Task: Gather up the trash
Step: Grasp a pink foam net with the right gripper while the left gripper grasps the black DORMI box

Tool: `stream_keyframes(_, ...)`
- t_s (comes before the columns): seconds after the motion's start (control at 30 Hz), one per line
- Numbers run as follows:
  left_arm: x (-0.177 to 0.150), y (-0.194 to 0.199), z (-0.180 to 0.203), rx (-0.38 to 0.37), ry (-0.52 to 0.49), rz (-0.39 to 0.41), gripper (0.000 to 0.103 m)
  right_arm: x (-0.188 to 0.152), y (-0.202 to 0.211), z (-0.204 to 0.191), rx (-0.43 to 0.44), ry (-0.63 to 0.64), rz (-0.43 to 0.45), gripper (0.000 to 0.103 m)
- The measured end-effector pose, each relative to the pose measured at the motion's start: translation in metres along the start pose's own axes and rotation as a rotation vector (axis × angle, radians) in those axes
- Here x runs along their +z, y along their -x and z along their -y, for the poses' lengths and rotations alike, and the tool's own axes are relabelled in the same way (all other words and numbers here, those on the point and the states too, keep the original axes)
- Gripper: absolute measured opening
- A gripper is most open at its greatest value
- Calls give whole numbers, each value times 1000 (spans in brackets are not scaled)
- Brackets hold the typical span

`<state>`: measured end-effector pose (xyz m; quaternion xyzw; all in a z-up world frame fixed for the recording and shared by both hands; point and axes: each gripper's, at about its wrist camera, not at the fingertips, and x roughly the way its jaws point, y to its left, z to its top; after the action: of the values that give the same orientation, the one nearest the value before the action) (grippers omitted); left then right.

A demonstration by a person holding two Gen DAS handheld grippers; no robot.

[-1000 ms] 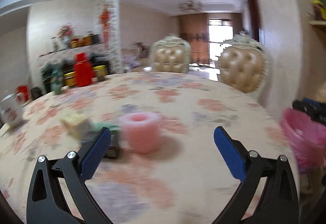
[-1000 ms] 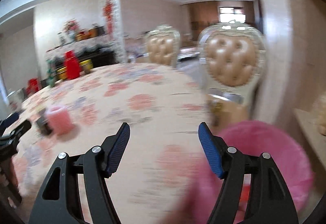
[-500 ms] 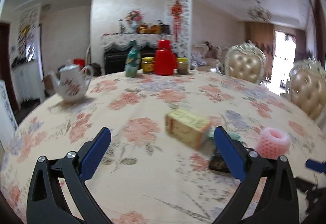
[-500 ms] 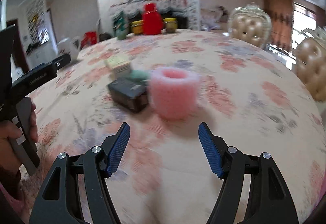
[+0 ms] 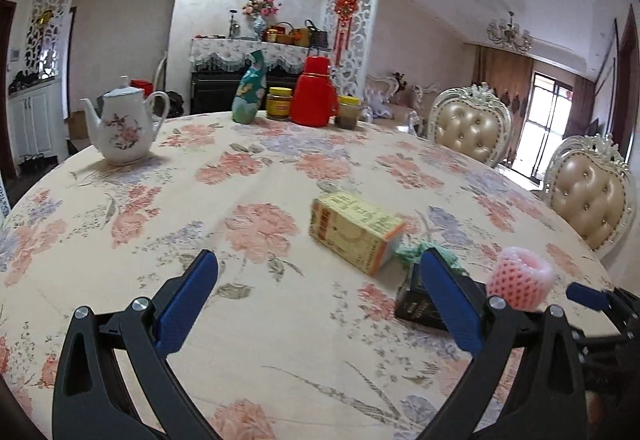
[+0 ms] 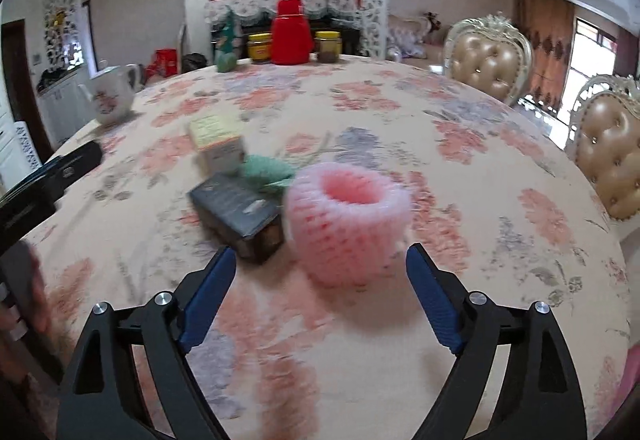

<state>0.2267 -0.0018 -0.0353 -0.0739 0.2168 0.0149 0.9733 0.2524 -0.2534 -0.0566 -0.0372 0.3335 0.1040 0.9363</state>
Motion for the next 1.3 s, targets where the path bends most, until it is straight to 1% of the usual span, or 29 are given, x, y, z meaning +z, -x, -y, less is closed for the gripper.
stream_keyframes(0.13, -5, -1, 7, -34, -7, -13, 98, 10, -18, 14, 0, -30, -20, 84)
stream_keyframes(0.23, -9, -5, 12, -51, -22, -37, 98, 18, -32, 16, 1, -33, -32, 84)
stream_keyframes(0.27, -10, -7, 13, -53, -25, -43, 98, 19, -37, 17, 4, -36, -39, 82)
stream_keyframes(0.3, -11, -8, 16, -57, -32, -50, 98, 18, -39, 17, 11, -34, -38, 67)
stream_keyframes(0.33, -12, -9, 18, -59, -39, -56, 98, 17, -40, 18, 23, -32, -41, 61)
stream_keyframes(0.4, -13, -9, 25, -53, -54, -59, 98, 15, -37, 22, 40, -44, -29, 47)
stream_keyframes(0.47, -13, -11, 33, -67, -48, -78, 98, 13, -31, 27, 46, -56, -16, 43)
stream_keyframes(0.57, -13, -15, 52, -79, -57, -108, 98, 10, -20, 39, 47, -89, 9, 43)
stream_keyframes(0.67, -13, -22, 80, -59, -92, -123, 98, 5, -8, 55, 49, -126, 30, 43)
stream_keyframes(0.77, -15, -40, 105, -39, -92, -175, 98, -2, 5, 74, 48, -164, 52, 43)
stream_keyframes(0.87, -17, -64, 122, 12, -50, -223, 98, -8, 21, 93, 57, -190, 75, 43)
stream_keyframes(0.93, -16, -82, 134, 75, -43, -243, 98, -10, 29, 102, 58, -197, 90, 43)
stream_keyframes(1.0, -15, -97, 141, 116, -34, -259, 98, -12, 36, 111, 60, -211, 105, 43)
stream_keyframes(1.07, -15, -112, 147, 162, -30, -295, 98, -15, 43, 119, 57, -224, 121, 43)
stream_keyframes(1.1, -15, -116, 149, 188, -36, -298, 98, -16, 45, 122, 57, -229, 124, 44)
stream_keyframes(1.17, -15, -119, 151, 217, -48, -313, 98, -18, 48, 128, 59, -239, 130, 44)
stream_keyframes(1.27, -21, -114, 144, 233, -73, -352, 97, -22, 52, 133, 64, -250, 138, 44)
stream_keyframes(1.3, -24, -110, 138, 231, -69, -367, 94, -23, 53, 133, 68, -252, 138, 44)
